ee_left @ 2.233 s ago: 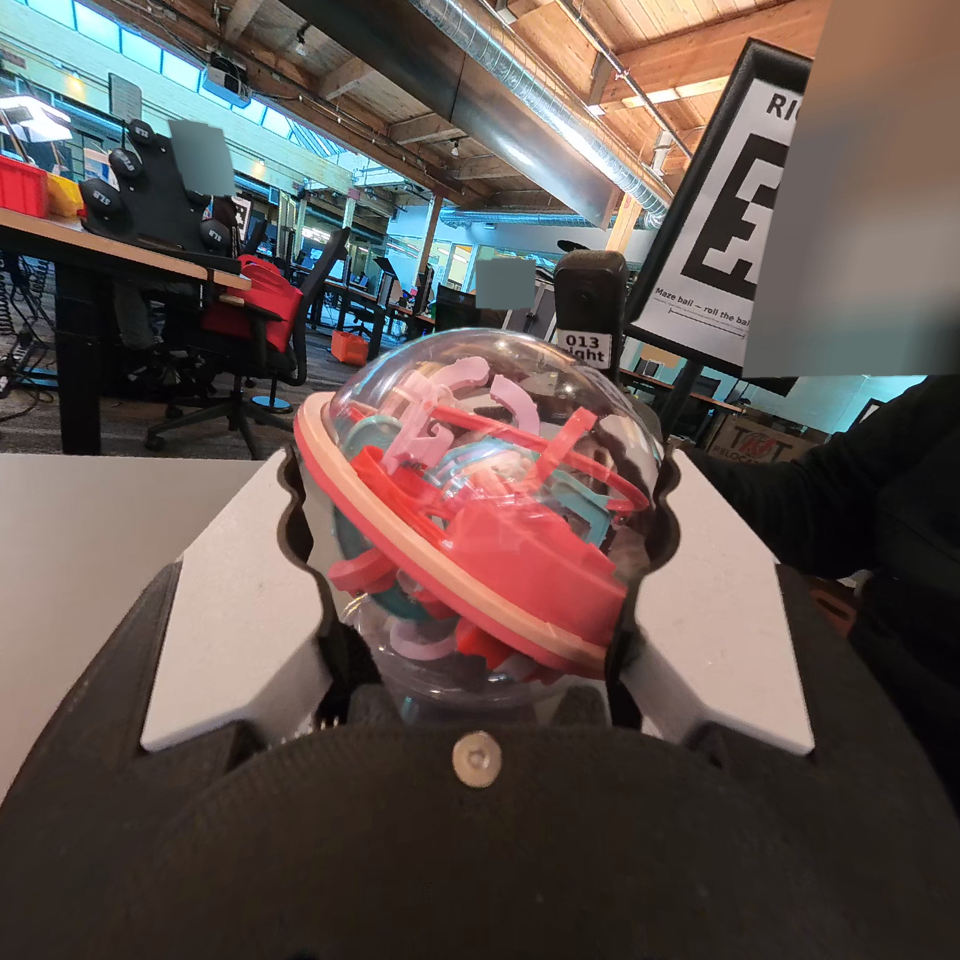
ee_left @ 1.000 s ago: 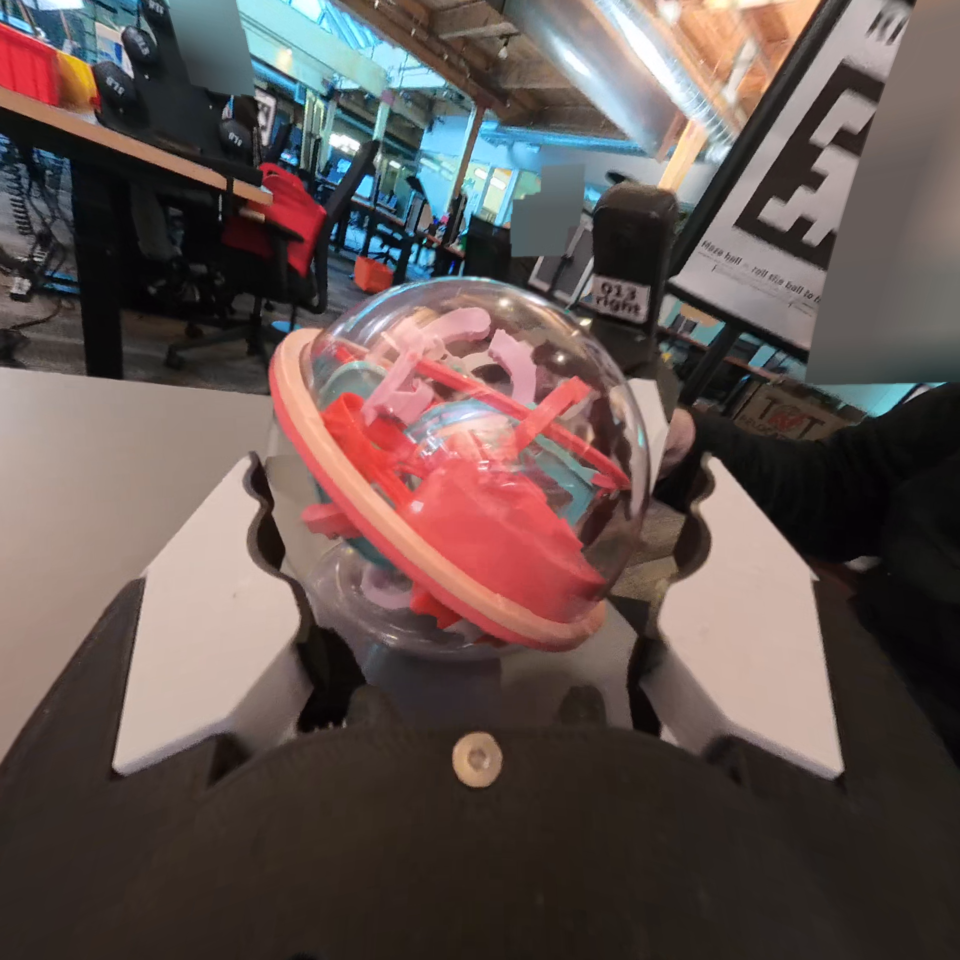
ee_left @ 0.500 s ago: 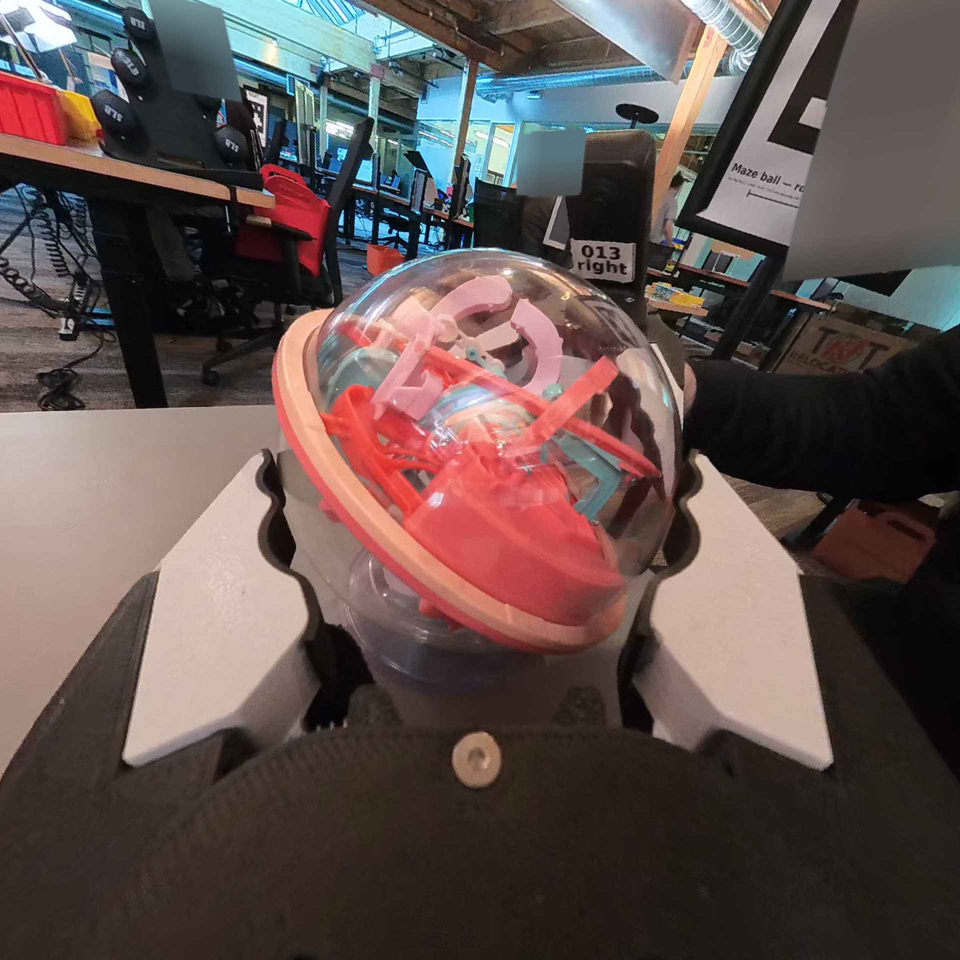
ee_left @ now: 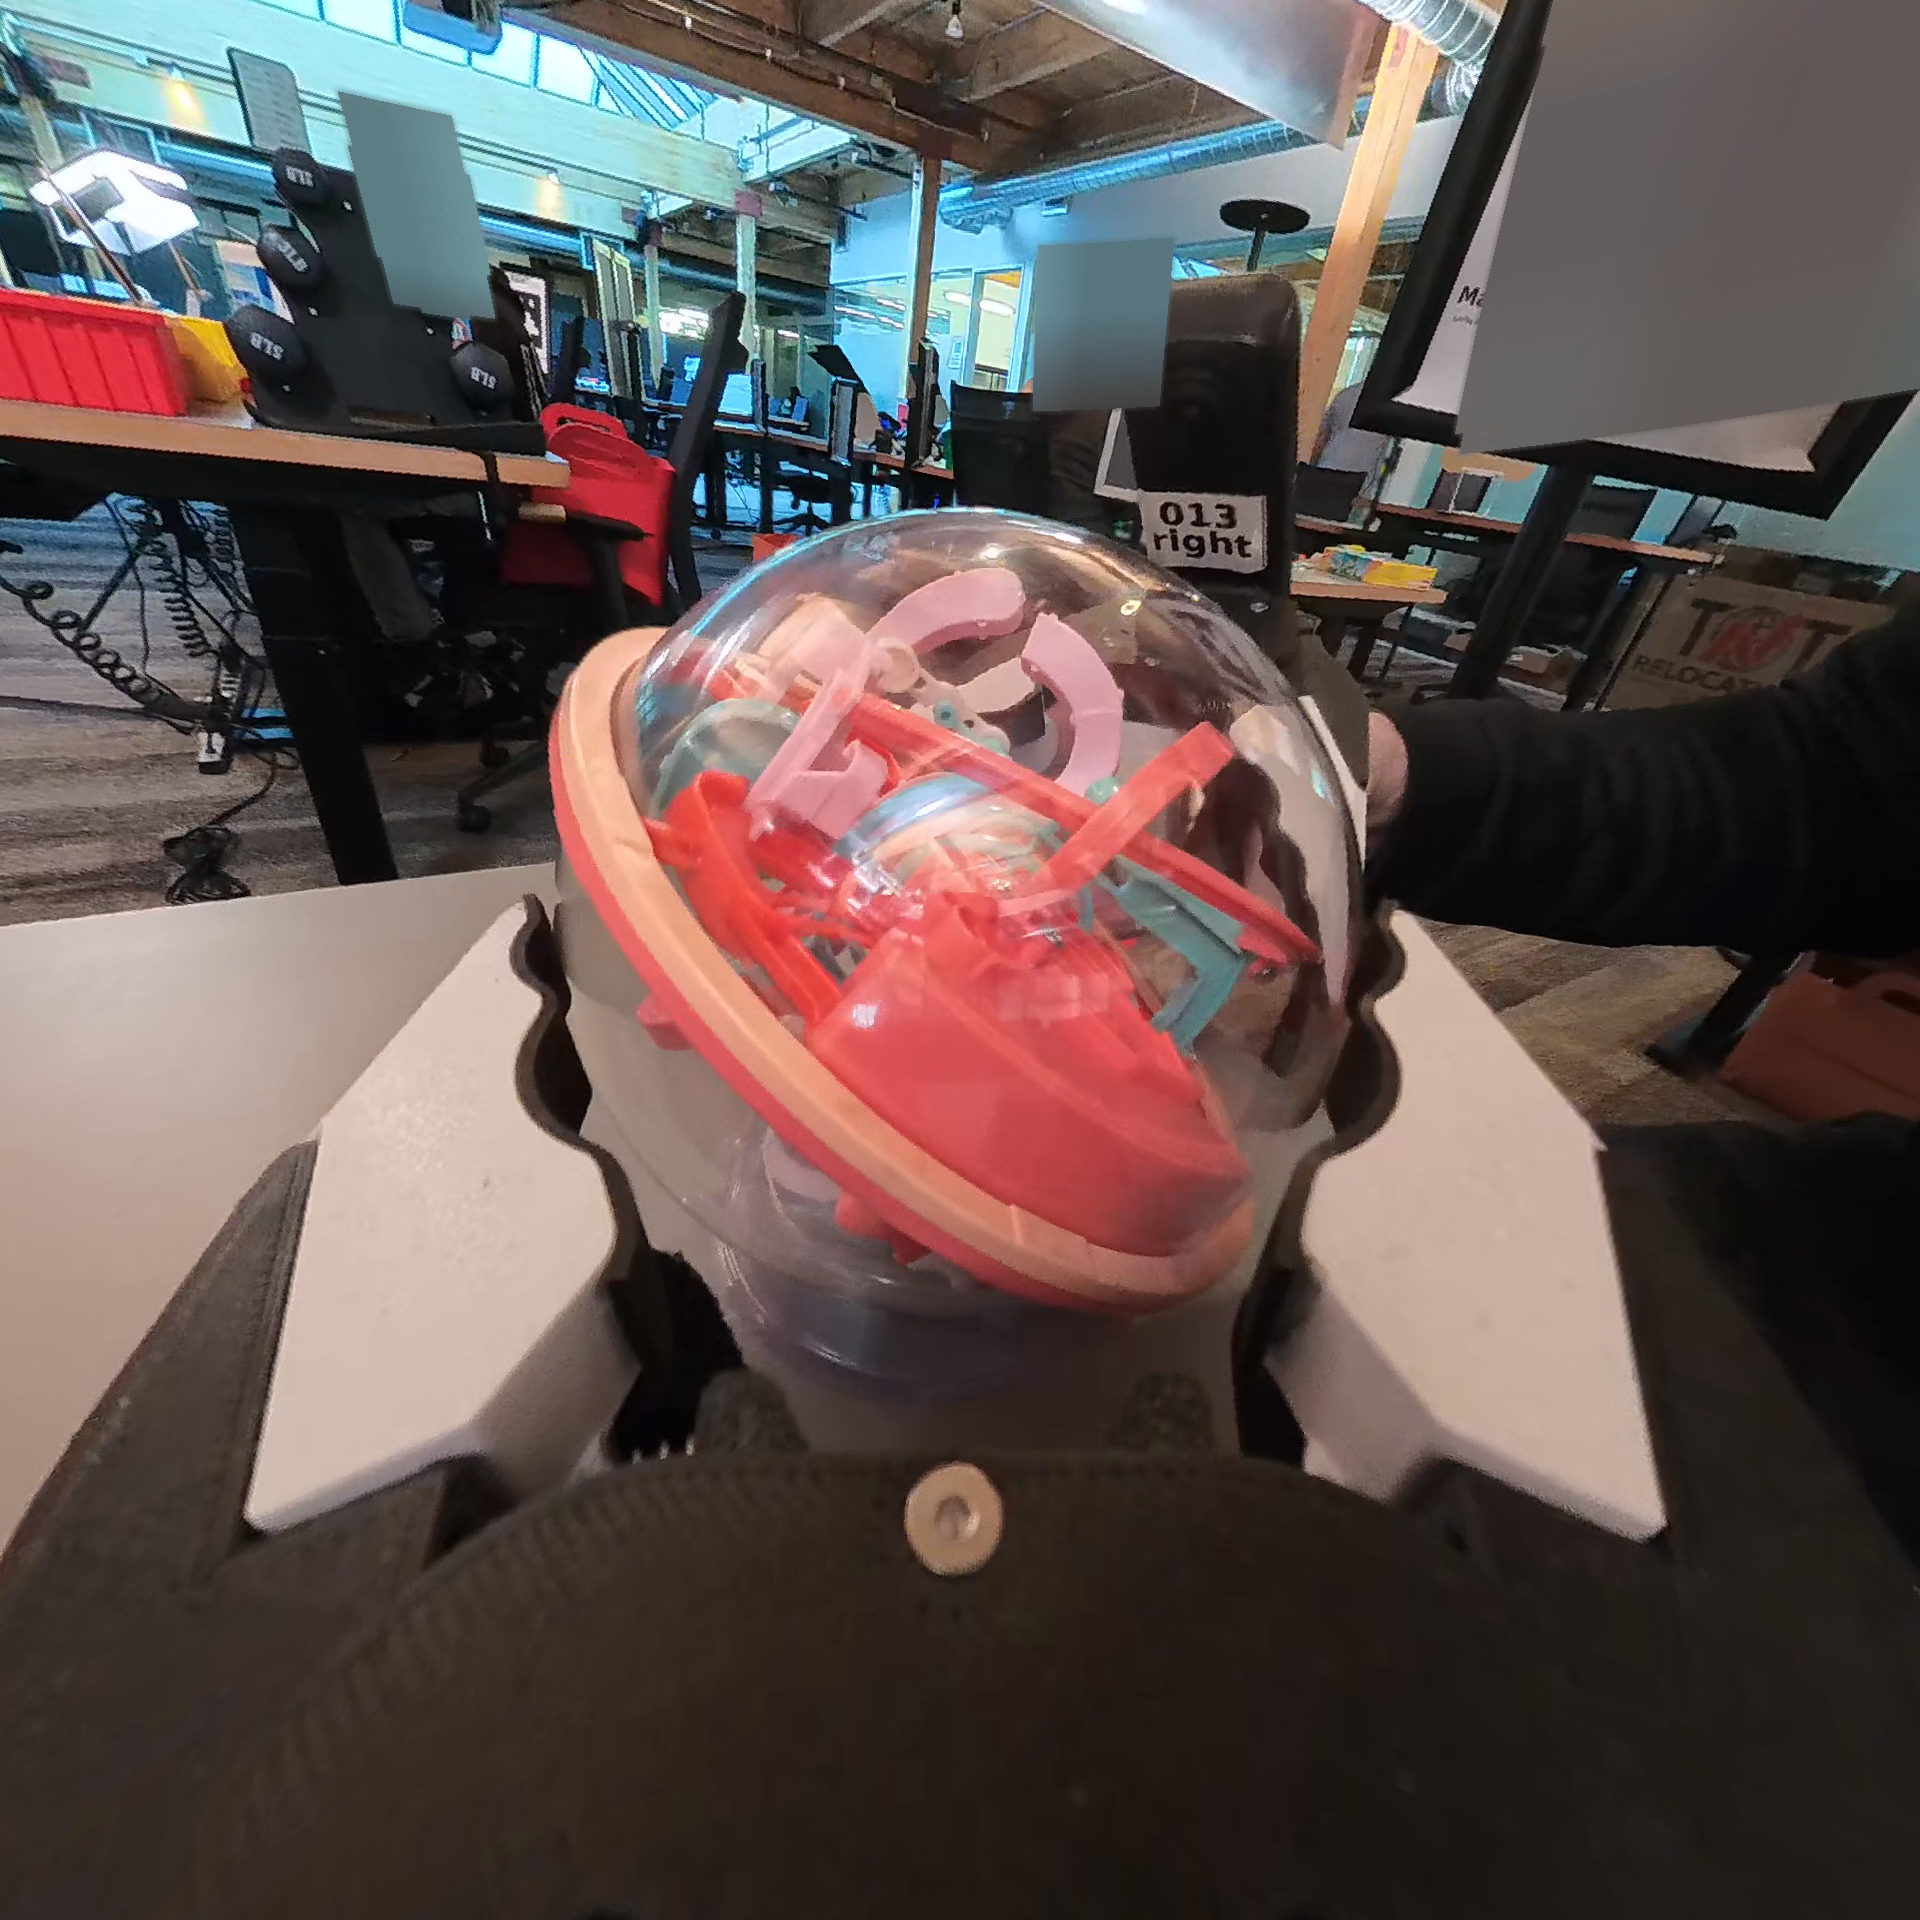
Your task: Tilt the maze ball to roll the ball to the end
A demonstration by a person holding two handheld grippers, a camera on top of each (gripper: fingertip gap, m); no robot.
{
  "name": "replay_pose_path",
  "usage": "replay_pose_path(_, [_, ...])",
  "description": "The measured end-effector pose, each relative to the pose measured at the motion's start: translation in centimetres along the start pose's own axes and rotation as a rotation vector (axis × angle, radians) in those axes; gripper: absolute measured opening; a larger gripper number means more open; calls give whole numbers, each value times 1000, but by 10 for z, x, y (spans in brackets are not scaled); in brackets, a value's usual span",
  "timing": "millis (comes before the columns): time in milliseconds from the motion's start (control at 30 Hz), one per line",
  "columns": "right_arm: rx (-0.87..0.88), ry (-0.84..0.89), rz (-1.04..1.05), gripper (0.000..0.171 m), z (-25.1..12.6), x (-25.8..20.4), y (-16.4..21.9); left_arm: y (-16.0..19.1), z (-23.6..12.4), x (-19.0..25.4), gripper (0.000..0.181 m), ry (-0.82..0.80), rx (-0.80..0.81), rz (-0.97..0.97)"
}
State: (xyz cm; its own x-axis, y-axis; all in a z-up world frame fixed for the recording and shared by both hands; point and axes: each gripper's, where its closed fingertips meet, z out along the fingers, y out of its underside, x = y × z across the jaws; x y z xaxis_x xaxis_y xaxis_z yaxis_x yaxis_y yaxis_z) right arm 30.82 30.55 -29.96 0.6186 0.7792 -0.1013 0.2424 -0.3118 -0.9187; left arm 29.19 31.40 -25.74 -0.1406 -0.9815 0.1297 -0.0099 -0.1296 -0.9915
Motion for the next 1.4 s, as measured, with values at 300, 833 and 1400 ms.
replay_pose_path(300, [5,11,-39,151,1,1,1,1,-1,0,143,-8,-7,55])
replay_pose_path(833, [-6,12,-68,151,2,4,6,-1,-5,-3,143,-25,-4,129])
replay_pose_path(1400, [-103,-73,143,151,1,1,8,-7,-5,-10,143,-30,32,-51])
